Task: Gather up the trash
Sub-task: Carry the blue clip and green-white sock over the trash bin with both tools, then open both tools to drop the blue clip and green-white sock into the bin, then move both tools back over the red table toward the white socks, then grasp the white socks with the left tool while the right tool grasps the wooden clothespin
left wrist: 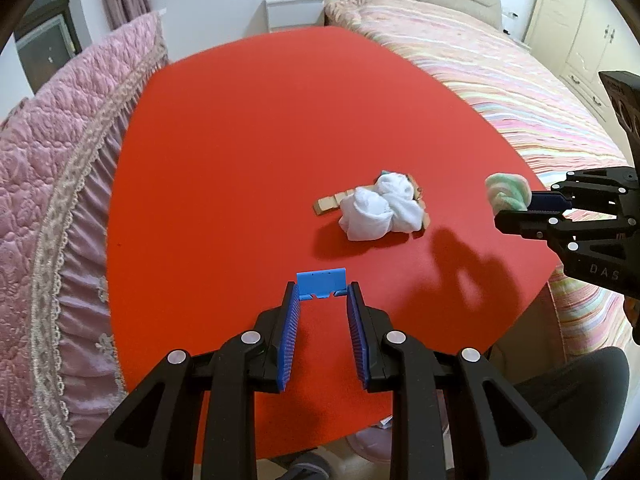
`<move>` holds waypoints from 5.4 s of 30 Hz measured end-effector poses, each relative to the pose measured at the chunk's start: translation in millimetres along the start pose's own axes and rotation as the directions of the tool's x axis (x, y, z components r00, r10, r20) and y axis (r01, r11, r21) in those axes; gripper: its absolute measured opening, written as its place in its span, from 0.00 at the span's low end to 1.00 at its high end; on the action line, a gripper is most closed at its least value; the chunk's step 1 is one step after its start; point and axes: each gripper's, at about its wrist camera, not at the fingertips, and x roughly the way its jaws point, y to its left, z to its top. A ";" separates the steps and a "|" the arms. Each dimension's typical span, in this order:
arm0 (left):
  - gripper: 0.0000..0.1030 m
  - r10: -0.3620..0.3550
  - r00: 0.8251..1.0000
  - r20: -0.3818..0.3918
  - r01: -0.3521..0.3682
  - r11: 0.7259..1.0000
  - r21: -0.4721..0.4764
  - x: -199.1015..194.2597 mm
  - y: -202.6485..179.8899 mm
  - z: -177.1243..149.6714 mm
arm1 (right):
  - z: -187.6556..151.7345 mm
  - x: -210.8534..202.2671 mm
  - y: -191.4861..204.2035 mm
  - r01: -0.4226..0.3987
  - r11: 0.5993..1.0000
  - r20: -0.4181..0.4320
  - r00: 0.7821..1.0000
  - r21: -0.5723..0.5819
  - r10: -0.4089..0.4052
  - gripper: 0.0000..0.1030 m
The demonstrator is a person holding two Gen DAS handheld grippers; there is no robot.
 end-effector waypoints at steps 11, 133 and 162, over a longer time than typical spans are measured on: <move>0.24 -0.031 0.996 0.085 0.029 0.999 0.033 -43.3 -4.5 -9.8 | -17.3 -42.8 15.4 0.003 1.000 0.075 0.997 -0.001 -0.003 0.21; 0.93 -0.207 0.974 0.088 0.210 0.978 -0.021 -61.0 4.0 10.2 | -24.4 -60.8 33.8 -0.046 0.999 0.076 0.996 -0.002 0.046 0.95; 0.59 -0.304 0.949 -0.088 0.272 0.926 -0.261 59.1 36.4 52.5 | 23.1 52.1 11.0 -0.047 0.999 -0.055 0.997 0.028 0.048 0.95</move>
